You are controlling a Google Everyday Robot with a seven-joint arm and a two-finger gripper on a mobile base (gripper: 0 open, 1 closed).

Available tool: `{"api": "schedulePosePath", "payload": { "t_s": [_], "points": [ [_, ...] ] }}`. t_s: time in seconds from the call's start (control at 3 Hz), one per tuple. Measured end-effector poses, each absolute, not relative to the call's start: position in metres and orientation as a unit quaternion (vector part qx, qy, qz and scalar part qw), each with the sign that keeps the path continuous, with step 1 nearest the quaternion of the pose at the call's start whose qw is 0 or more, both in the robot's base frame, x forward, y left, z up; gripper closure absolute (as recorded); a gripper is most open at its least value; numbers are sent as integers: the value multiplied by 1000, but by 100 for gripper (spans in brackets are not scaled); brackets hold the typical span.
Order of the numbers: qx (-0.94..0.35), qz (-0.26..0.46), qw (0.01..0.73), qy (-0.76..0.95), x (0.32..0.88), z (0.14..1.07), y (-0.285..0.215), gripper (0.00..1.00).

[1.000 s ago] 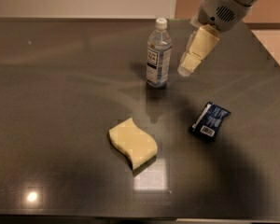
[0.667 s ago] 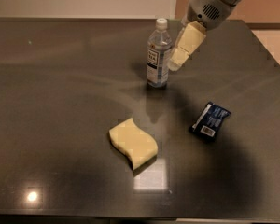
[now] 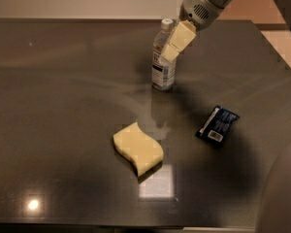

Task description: Move blue plastic bottle near sponge

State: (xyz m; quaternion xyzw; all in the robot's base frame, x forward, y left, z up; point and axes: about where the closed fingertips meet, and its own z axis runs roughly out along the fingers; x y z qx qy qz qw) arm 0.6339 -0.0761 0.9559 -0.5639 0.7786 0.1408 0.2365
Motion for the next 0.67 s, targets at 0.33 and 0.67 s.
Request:
{"api": "schedulePosePath", "payload": {
  "t_s": [0.33, 0.67],
  "points": [
    [-561, 153, 238, 778, 644, 952, -68, 0],
    [-558, 159, 237, 779, 655, 946, -63, 20]
  ]
}}
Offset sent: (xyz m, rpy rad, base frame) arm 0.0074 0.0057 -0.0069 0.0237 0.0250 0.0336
